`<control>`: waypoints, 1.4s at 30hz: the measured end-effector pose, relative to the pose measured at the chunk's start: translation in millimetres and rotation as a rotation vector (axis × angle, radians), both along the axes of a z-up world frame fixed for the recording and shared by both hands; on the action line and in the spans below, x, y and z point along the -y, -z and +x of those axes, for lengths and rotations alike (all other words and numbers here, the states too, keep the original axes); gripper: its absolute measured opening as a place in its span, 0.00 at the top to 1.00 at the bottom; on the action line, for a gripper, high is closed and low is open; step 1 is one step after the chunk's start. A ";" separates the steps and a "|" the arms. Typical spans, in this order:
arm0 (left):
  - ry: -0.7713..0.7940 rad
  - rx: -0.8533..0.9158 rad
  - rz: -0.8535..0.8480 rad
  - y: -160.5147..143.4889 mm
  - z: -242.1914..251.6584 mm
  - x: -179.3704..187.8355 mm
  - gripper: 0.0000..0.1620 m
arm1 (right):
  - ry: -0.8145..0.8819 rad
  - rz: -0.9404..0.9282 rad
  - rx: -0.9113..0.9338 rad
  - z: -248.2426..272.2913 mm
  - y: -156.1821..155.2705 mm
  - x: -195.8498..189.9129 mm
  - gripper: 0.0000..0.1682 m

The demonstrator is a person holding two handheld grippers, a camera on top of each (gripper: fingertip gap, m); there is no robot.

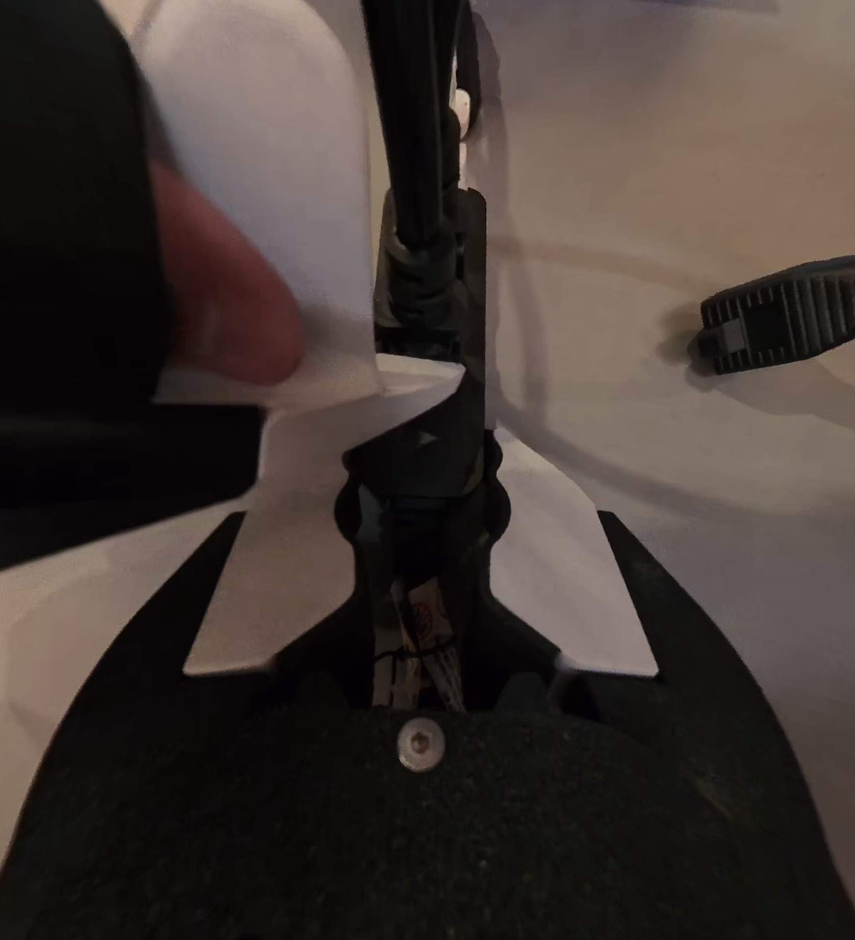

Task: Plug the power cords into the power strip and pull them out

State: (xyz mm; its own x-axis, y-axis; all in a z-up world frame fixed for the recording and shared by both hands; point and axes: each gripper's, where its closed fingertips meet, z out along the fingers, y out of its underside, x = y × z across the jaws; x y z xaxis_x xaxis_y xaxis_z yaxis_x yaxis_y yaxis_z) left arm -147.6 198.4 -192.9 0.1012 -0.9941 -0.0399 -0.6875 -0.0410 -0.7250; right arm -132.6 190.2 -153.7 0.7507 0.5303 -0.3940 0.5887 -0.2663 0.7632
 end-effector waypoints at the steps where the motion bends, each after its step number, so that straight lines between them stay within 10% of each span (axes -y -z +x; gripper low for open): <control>1: -0.008 0.004 0.015 -0.6 0.4 -2.0 0.72 | 0.001 0.018 -0.025 0.9 -1.5 -2.1 0.83; 26: -0.006 -0.021 -0.034 2.9 0.4 -0.7 0.72 | -0.152 0.251 -0.307 5.3 -38.4 -17.7 0.98; 35: -0.010 -0.020 -0.036 2.8 -0.7 -0.6 0.72 | 0.000 0.975 -0.799 -19.8 -123.8 -49.2 0.89; 42: 0.006 -0.024 -0.042 3.1 -1.4 0.3 0.72 | 0.142 1.777 -1.106 39.3 -173.8 18.7 0.87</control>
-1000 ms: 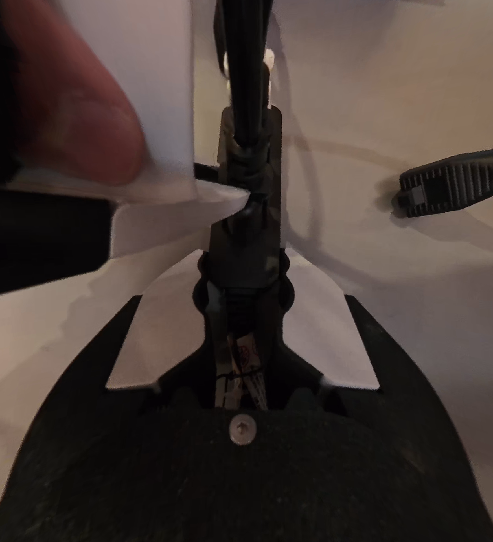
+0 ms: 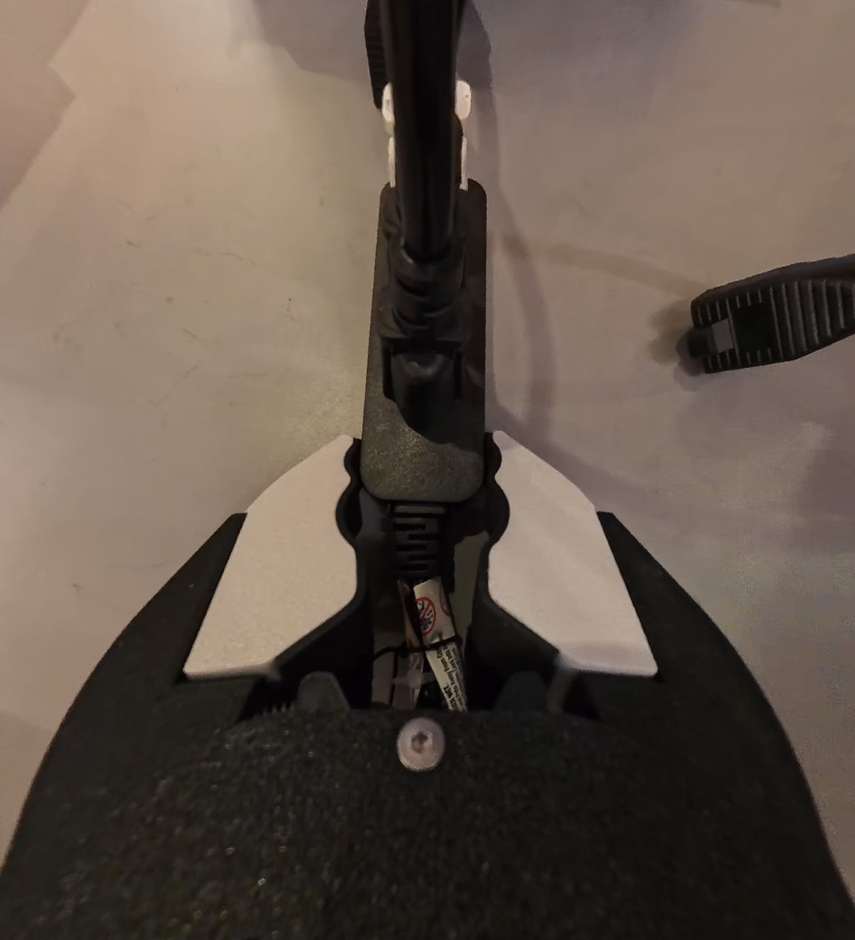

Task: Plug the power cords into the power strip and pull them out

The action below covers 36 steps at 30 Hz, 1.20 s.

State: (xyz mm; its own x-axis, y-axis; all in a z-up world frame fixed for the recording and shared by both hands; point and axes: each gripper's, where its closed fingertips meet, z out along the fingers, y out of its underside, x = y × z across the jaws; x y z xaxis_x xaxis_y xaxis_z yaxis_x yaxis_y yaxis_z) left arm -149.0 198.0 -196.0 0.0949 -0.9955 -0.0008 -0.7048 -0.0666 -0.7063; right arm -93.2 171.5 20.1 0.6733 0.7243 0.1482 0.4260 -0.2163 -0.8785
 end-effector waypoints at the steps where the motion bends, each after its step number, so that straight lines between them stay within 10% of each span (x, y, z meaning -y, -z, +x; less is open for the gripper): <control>1: 0.006 -0.001 -0.001 0.0 -0.4 0.4 0.72 | 0.018 0.068 -0.111 10.7 3.3 11.9 0.86; 15: 0.032 0.027 0.078 -11.1 -6.3 4.5 0.69 | -0.111 0.245 -0.663 45.6 26.5 91.5 0.86; 23: 0.024 0.134 0.146 -46.2 21.2 8.2 0.72 | -0.006 -0.078 -0.155 21.4 146.6 26.3 0.79; 36: 0.012 0.139 0.250 -49.0 15.5 0.7 0.85 | -0.077 -0.102 0.011 -15.6 176.7 -34.3 0.75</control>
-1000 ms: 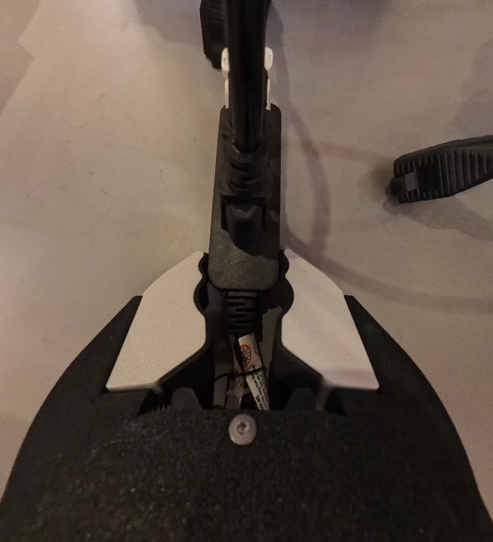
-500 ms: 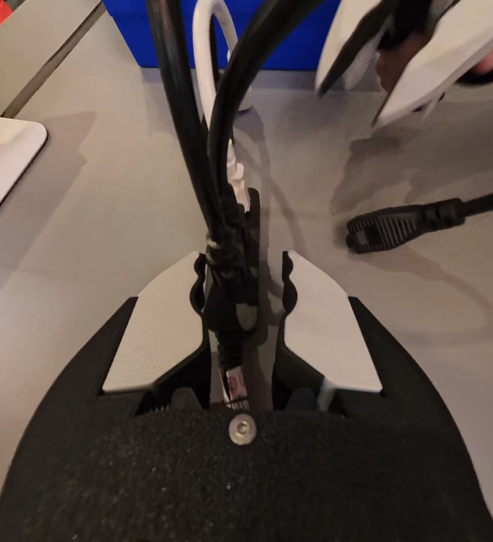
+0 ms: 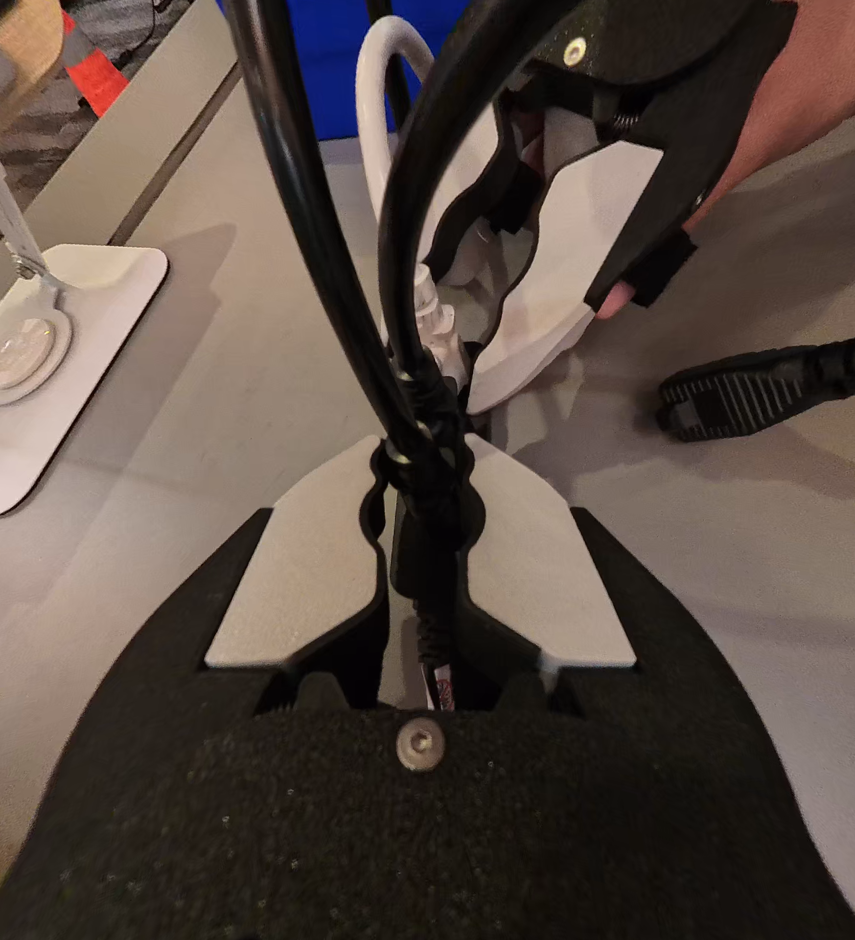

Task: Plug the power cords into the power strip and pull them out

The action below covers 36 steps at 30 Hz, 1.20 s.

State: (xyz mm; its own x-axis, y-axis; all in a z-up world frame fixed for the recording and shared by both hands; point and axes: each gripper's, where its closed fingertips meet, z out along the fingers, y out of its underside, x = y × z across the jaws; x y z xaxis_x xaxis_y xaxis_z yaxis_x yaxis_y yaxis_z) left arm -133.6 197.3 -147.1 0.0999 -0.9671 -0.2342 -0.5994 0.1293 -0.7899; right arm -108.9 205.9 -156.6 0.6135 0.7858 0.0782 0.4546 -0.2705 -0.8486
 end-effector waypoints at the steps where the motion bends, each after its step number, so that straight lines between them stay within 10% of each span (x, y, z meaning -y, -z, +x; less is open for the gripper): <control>1: 0.000 0.006 -0.003 -0.1 -1.1 0.1 0.85 | -0.013 -0.009 0.009 -0.2 0.5 0.6 0.76; 25: 0.043 0.009 0.116 4.2 3.8 1.6 0.84 | -0.056 -0.094 0.024 8.2 12.5 1.2 0.84; 30: 0.025 0.011 0.003 9.6 4.6 2.6 0.65 | -0.052 -0.124 -0.031 12.7 7.5 0.7 0.82; 36: 0.066 -0.063 0.277 7.1 9.1 -7.2 0.75 | 0.001 -0.125 -0.114 23.3 -3.0 -1.9 0.78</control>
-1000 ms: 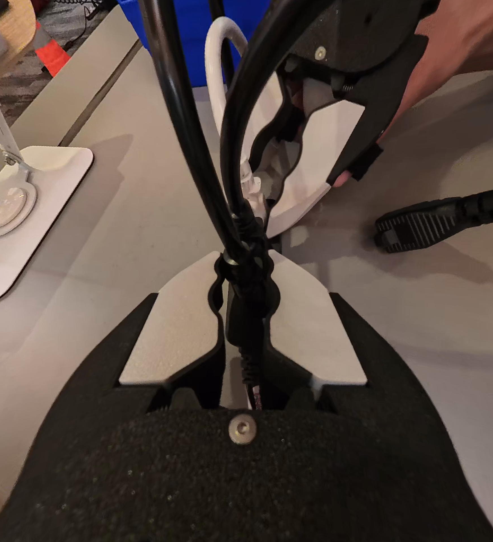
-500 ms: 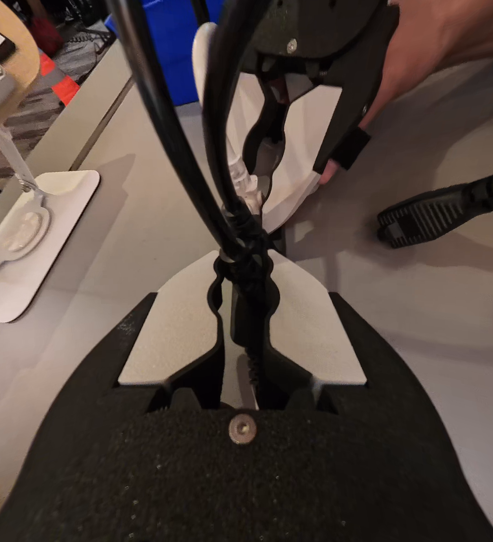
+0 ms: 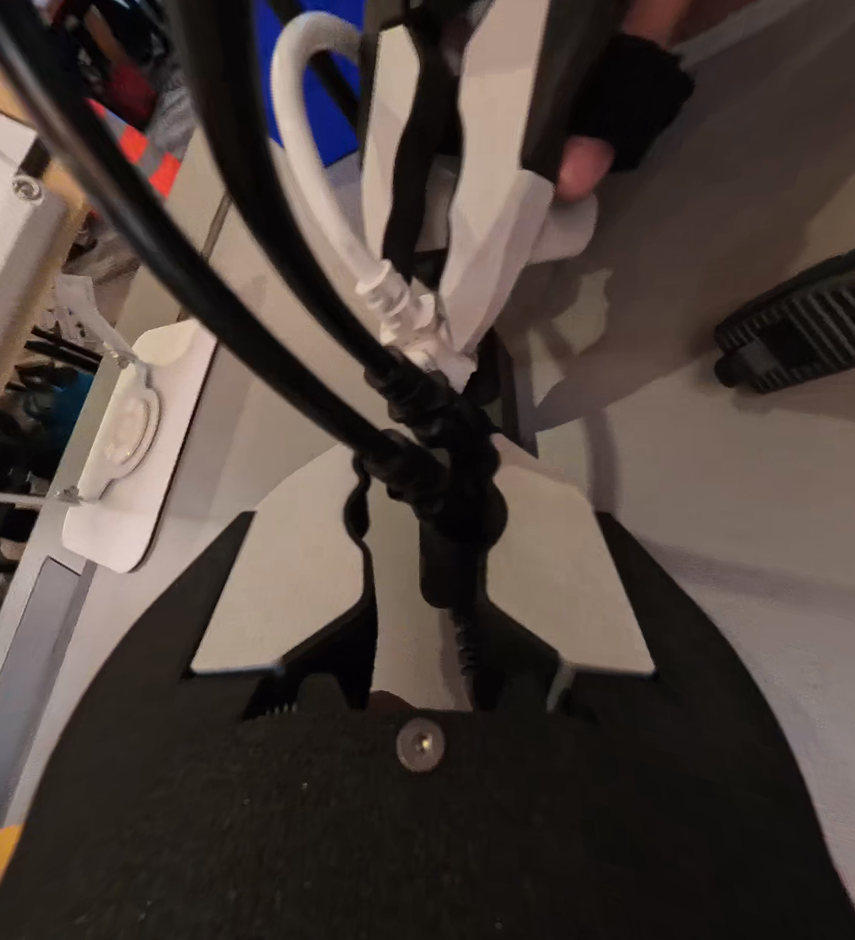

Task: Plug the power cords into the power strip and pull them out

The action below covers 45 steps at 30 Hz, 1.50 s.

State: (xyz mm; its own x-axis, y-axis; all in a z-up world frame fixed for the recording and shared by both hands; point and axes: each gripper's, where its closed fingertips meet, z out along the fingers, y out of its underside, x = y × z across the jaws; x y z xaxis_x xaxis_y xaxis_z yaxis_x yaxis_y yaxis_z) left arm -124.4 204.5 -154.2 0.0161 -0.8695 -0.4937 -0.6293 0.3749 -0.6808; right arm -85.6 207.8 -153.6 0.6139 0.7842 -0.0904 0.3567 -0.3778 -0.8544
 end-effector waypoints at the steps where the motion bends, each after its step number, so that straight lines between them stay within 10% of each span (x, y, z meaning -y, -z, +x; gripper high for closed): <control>1: 0.015 -0.022 0.005 -0.5 0.8 2.1 0.77 | -0.003 -0.001 -0.019 -1.3 -1.8 -0.3 0.79; 11: 0.060 -0.125 -0.300 16.3 23.8 8.4 0.57 | -0.037 0.024 -0.059 -13.2 -5.5 -2.2 0.85; 18: 0.071 -0.091 -0.396 26.6 33.2 6.8 0.75 | -0.026 0.013 -0.068 -13.5 -5.4 -2.6 0.85; 45: 0.068 -0.106 -0.346 29.4 40.1 2.6 0.74 | 0.037 0.015 -0.027 -4.2 -8.9 -5.5 0.88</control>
